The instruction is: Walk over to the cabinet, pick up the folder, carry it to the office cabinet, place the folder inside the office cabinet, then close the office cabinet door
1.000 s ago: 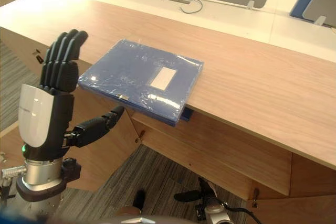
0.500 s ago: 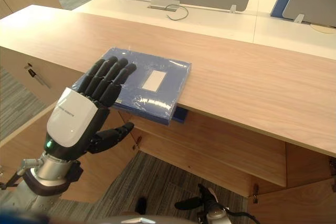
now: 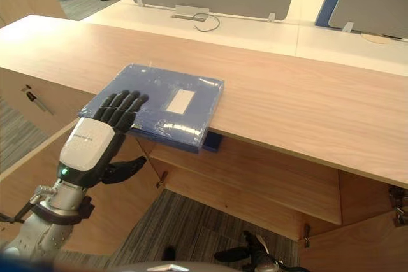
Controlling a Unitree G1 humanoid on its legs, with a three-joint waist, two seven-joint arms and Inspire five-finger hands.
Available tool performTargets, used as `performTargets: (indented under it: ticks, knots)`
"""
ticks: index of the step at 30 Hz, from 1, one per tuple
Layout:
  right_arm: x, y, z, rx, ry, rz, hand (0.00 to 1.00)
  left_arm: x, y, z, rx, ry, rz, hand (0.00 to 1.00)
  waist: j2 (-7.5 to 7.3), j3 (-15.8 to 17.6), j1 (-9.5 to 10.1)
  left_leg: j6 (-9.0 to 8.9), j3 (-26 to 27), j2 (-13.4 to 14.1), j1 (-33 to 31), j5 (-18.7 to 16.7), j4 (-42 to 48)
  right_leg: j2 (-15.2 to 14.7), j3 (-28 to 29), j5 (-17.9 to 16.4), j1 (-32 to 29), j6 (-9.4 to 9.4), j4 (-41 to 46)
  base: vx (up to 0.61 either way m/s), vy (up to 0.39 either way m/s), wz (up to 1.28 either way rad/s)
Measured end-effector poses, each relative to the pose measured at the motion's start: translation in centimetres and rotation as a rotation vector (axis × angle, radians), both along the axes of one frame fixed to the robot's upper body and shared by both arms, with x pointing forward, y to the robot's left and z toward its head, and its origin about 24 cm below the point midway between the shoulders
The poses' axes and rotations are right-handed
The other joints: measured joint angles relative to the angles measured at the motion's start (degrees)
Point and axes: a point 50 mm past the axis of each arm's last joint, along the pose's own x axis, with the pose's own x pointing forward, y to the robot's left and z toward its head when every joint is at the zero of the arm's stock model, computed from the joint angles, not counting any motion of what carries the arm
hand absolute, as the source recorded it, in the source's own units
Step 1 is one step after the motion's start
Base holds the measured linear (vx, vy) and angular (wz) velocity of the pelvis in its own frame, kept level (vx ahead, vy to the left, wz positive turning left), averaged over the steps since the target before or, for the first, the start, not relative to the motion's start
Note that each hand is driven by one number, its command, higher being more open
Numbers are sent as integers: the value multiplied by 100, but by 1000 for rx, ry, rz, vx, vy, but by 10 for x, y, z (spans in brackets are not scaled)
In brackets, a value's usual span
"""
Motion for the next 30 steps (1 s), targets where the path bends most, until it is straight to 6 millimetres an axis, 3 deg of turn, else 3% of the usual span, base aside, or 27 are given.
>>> performTargets:
  ticks: [9,30]
  knots:
    - [-7,-8,2,-6,-15,-36,100,11,33,-5,44,1,207,100,-22,-81,-6,-9,59,17,48,-8,0,-6,88,-5,-14,-8,52,-20,9,-3]
    - [-7,-14,5,-22,-28,-37,100,27,31,-8,-29,-44,287,100,69,-194,-156,-15,295,52,149,-13,0,-96,348,-130,-220,-43,413,-14,11,-5]
